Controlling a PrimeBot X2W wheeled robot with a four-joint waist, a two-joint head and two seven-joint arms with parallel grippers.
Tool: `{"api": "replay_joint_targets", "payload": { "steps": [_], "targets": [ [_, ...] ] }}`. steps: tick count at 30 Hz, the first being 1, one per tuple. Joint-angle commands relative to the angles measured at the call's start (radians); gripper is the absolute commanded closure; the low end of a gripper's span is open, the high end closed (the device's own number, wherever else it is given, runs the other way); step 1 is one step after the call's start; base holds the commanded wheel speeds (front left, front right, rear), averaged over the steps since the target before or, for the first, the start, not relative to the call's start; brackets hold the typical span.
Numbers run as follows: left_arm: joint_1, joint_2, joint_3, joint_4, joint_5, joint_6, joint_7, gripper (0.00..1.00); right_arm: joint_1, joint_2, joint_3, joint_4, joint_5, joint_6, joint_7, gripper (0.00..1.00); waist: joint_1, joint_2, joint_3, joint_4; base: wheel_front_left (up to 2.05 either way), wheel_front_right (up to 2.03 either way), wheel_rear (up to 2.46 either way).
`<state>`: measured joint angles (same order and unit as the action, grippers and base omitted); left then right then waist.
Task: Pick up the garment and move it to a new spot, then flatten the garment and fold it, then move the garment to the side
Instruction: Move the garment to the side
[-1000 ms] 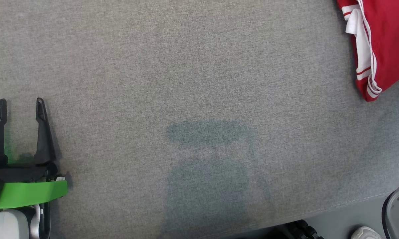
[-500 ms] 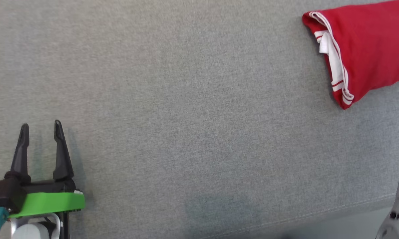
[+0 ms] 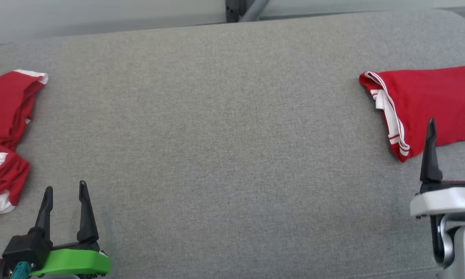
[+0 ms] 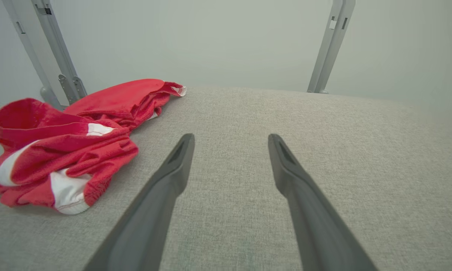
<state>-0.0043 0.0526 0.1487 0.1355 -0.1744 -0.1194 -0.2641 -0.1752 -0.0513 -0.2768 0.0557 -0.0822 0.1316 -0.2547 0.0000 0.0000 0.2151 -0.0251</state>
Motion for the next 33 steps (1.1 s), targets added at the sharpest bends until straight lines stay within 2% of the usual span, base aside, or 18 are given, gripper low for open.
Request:
{"api": "replay_joint_targets", "payload": {
  "steps": [1,7,13,21,33],
  "targets": [
    [0.015,0.0,0.003,0.004,0.008,0.003,0.0,0.0,0.025,0.0,0.005,0.007,0.008,-0.002,-0.006,0.0,0.0,0.0,-0.093,0.075,0.0,0.0,0.0],
    [0.041,-0.001,-0.009,0.045,0.016,-0.001,0.0,0.0,0.151,0.0,0.054,0.027,0.078,-0.002,-0.011,0.0,0.0,0.0,-0.15,0.1,0.0,0.0,0.0],
    [0.057,-0.001,-0.045,0.081,0.021,-0.005,0.0,0.0,0.201,-0.001,0.09,0.059,0.109,-0.002,-0.01,0.0,0.0,0.0,-0.177,0.102,0.0,0.0,0.0],
    [0.053,-0.001,-0.067,0.106,0.01,-0.009,0.0,0.0,0.217,-0.001,0.105,0.108,0.134,-0.002,-0.011,0.0,0.0,0.0,-0.19,0.097,0.0,0.0,0.0],
    [0.038,-0.001,-0.061,0.099,0.019,-0.01,0.0,0.0,0.209,-0.001,0.115,0.111,0.142,-0.002,-0.011,0.0,0.0,0.0,-0.178,0.099,0.0,0.0,0.0]
  ]
}}
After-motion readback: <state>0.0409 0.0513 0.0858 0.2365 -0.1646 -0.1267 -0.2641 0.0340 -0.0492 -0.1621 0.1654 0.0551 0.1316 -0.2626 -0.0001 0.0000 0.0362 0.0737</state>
